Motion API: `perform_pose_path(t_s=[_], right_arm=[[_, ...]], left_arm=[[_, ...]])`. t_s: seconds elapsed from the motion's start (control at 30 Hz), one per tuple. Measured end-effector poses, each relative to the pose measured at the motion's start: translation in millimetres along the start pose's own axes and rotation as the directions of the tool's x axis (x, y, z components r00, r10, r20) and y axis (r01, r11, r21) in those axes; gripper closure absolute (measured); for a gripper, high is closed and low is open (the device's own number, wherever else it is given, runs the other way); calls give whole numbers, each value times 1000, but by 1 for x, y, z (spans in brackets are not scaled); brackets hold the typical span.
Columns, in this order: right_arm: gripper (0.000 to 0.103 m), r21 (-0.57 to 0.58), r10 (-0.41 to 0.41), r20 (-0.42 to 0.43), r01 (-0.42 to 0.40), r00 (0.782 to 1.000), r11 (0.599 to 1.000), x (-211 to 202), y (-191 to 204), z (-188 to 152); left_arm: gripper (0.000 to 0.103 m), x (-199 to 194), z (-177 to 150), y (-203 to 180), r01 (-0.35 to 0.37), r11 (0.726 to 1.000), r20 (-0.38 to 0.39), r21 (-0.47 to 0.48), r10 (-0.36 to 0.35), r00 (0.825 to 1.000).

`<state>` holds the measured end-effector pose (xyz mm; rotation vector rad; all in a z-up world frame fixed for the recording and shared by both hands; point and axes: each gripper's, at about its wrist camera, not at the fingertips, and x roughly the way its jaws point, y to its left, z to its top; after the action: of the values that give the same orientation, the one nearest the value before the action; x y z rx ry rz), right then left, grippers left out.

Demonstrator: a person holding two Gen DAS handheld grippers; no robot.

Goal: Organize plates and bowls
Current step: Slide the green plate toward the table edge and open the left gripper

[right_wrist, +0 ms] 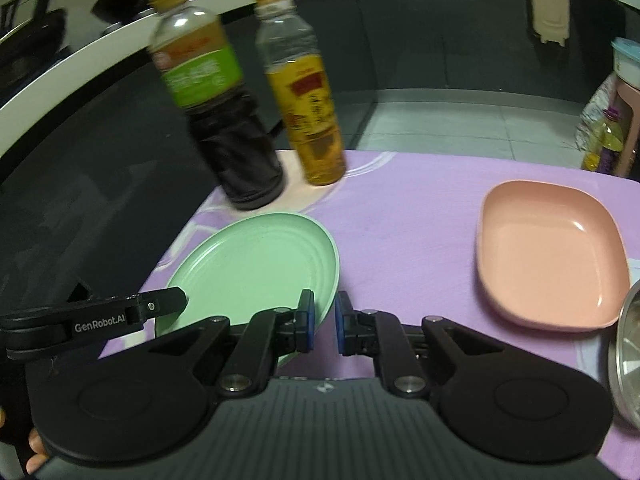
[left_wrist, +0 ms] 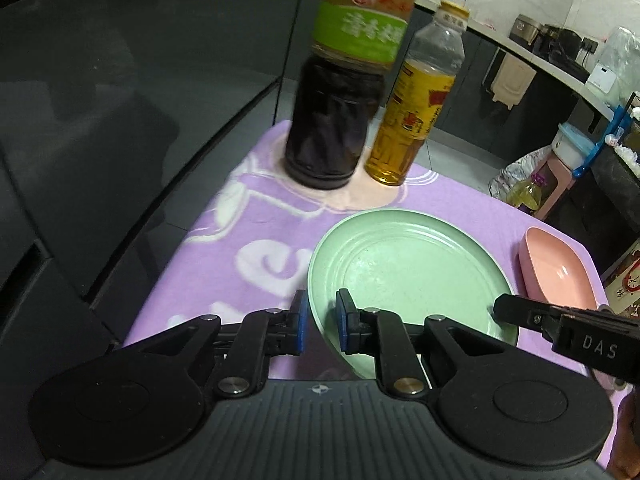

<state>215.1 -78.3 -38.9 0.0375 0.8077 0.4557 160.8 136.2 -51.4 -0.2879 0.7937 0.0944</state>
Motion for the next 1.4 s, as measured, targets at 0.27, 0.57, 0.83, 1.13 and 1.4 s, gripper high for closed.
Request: perform_pose_path(t_s=[0.27, 0.57, 0.83, 1.13, 1.4], right_arm=[[92, -63, 30, -15, -31, 999, 998, -7, 31, -11], [92, -106, 37, -47, -42, 998, 994, -4, 52, -20], [92, -123, 23, -74, -32, 997, 992, 7, 63, -23], [91, -141, 4, -109, -19, 994, 990, 18, 72, -26], [91, -106, -8, -154, -8, 988, 994, 32, 65, -30]], left_arm=[[89, -25, -14, 22, -19, 1000, 41, 2, 18, 999], [88, -32, -26, 38, -35, 999, 60, 15, 34, 998], [87, -25, -31, 53, -27, 1000, 33, -8, 27, 999], [87, -18, -32, 59, -37, 999, 24, -9, 37, 999], [87, -6, -34, 63, -29, 1000, -29, 1, 29, 999]])
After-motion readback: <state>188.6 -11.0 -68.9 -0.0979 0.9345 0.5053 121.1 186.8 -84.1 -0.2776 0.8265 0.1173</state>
